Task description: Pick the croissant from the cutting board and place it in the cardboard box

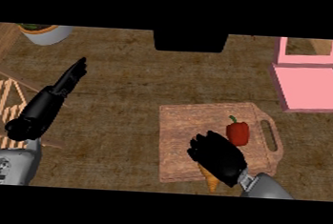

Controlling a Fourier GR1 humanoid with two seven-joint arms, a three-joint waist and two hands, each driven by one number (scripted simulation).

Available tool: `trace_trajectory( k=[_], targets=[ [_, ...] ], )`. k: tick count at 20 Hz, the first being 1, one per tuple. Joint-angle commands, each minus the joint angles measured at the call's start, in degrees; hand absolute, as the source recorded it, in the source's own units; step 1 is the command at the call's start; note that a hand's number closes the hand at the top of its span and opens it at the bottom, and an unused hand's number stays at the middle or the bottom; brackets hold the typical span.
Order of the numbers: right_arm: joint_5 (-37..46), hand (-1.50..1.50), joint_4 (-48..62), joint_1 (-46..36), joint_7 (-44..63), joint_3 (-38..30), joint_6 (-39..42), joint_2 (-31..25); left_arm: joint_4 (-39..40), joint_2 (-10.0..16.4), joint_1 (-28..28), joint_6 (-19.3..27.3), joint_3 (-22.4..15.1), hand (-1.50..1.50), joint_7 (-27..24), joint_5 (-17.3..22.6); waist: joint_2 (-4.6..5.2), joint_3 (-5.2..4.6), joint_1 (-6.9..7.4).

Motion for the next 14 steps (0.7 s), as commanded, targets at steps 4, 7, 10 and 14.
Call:
trace_trajectory(
  k=[4, 7, 10, 14],
  targets=[
    [-14.9, 1.50, -13.4, 7.3, -29.8, -2.9, -10.4, -15.7, 0.2, 0.4, 0.5, 0.1, 0.8, 0.00, 0.3, 0.1, -0.08, 0.18, -2.25],
    [-20.9, 1.50, -18.9, 10.0, -39.1, -9.9, -15.5, -23.8, -0.8, 0.3, 1.4, 0.2, 1.3, 0.00, 0.6, 0.7, -0.35, 0.13, -2.46],
    [-32.4, 1.50, -21.0, 13.6, -47.4, -19.2, -15.3, -30.8, -1.2, 1.2, 1.9, 0.1, 1.9, 0.00, -0.2, 0.4, -0.24, 0.04, -2.21],
    [-49.2, 1.50, -17.7, 15.3, -48.3, -33.5, -10.9, -33.2, -2.3, 0.6, 1.2, 0.2, 1.4, 0.00, 2.0, 0.5, -0.28, 0.02, -2.29]
  ],
)
